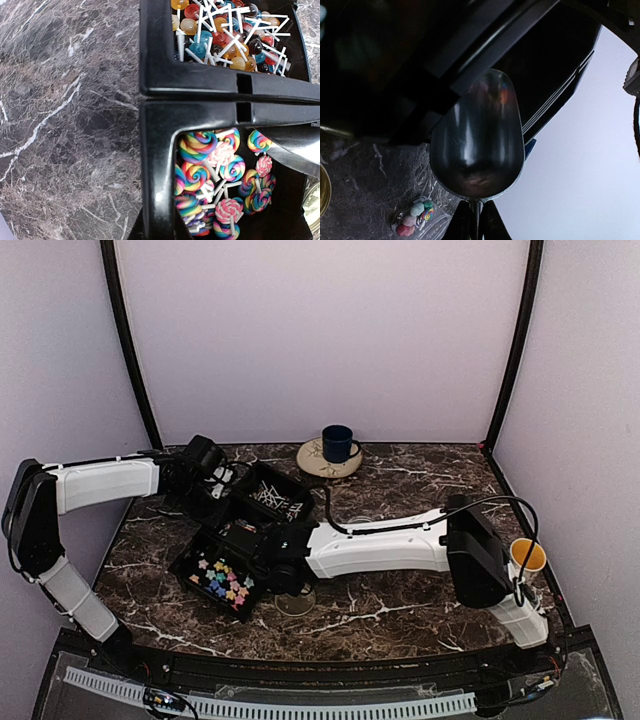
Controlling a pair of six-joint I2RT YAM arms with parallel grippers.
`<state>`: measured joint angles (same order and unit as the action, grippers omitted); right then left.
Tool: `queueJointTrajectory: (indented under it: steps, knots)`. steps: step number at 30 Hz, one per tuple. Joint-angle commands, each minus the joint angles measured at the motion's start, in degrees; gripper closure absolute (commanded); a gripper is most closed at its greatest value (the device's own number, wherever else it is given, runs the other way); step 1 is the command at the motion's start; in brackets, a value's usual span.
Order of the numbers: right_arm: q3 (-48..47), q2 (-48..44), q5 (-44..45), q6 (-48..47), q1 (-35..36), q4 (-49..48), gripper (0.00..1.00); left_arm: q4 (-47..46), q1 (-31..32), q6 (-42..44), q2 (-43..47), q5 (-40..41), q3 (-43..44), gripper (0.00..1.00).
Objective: Pack the candies
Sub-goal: Scoop the fake candies from the plate.
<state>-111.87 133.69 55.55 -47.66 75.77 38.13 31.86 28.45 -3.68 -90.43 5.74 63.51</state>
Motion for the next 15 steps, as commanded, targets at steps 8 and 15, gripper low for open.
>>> queueJointTrajectory:
  steps: [8,15]
  knots:
    - [0.22,-0.83,-14.51,7.95,-2.54,-6.53,1.00,-4.47,0.44,0.11,3.60,-4.37,0.69,1.00]
    - [4.93,-0.46,-23.00,14.26,-4.73,-7.57,1.00,-7.17,0.42,0.07,4.83,-7.93,-0.47,1.00]
